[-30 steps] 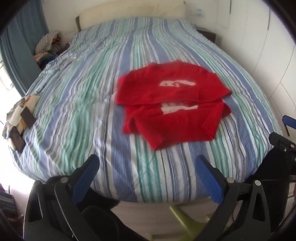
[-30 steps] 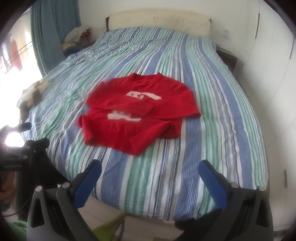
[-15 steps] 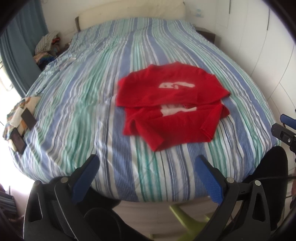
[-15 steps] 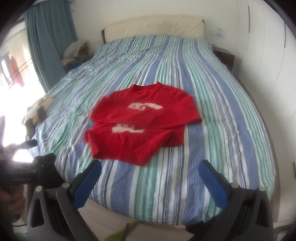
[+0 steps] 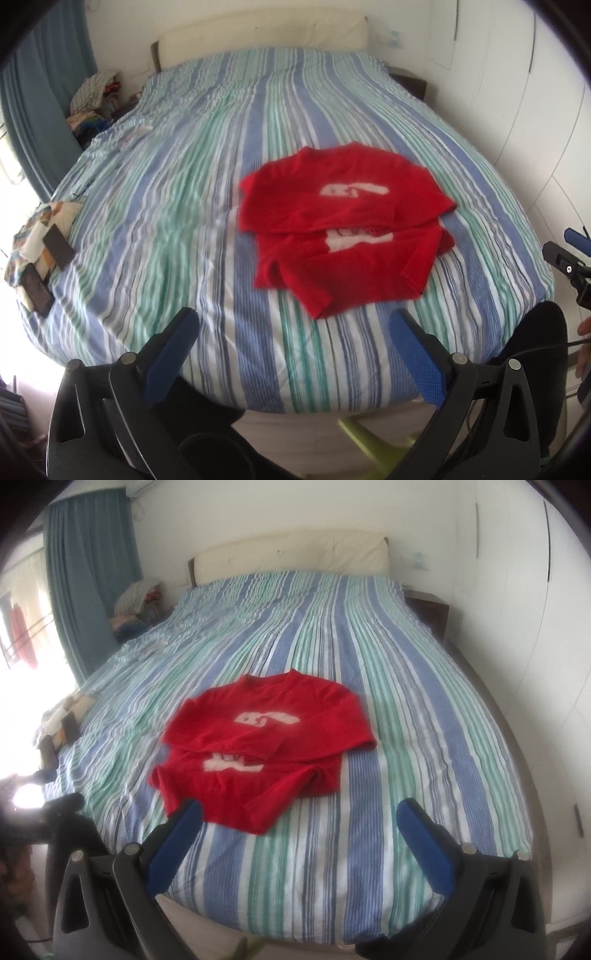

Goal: Fold small clothes
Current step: 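Move both tools over the bed toward the red bunny sweater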

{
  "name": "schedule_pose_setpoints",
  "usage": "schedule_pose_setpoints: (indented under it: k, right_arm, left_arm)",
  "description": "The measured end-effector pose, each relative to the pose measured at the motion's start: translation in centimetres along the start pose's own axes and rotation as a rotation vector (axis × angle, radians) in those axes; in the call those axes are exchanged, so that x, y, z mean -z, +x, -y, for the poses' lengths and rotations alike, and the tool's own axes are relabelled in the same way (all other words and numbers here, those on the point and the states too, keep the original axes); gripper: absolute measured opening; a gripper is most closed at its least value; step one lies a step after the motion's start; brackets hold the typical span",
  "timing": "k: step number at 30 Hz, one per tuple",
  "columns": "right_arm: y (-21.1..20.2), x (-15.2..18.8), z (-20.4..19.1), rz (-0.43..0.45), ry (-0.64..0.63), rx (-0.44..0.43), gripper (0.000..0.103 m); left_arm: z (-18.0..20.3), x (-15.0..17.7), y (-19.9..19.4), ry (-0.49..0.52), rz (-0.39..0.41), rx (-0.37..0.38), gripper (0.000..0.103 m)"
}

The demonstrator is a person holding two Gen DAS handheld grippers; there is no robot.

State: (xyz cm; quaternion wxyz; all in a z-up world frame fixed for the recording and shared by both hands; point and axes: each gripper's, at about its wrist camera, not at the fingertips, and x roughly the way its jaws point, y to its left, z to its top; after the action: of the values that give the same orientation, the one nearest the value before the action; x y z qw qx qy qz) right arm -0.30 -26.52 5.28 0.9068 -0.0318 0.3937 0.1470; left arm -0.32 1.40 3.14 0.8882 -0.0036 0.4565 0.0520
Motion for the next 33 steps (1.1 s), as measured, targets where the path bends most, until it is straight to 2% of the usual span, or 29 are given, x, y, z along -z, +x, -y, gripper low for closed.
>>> schedule_pose_setpoints:
  k: [5,8,11,15,22,33]
  right_arm:
    - [0.2,0.1,0.5,-0.028,0.005,0.002,0.103]
    - [-0.1,-0.2,0.4,-0.016,-0.018,0.010,0.103]
    - [-0.4,-0.5,0.0,-0.009,-0.027,0.000,0.103]
    - [-0.3,-0.3,-0.5,-0.007,-0.048,0.008,0.103]
    - [1.3,0.6,-1.6,-0.074,-0.064,-0.016,0.103]
    - [2.2,0.9,-3.0,-0.095,-0.084,-0.028,0.103]
  left_arm:
    - [-1.4,-2.1,-1.2,0.038,0.057,-0.030,0.102]
    - [-2.0,-3.4,-2.0,0.066,0.097,-0.077,0.102]
    - [-2.3,-3.8,-2.3,0.057,0.106,-0.080,0.103]
    - [-2.0,-2.5,-1.0,0.009,0.060,-0.031,0.102]
    - [-0.3,0.3,2.0,-0.043,-0.047,0.019,0.102]
    - [0.6,1.0,2.2,-0.029,-0.050,0.008,0.102]
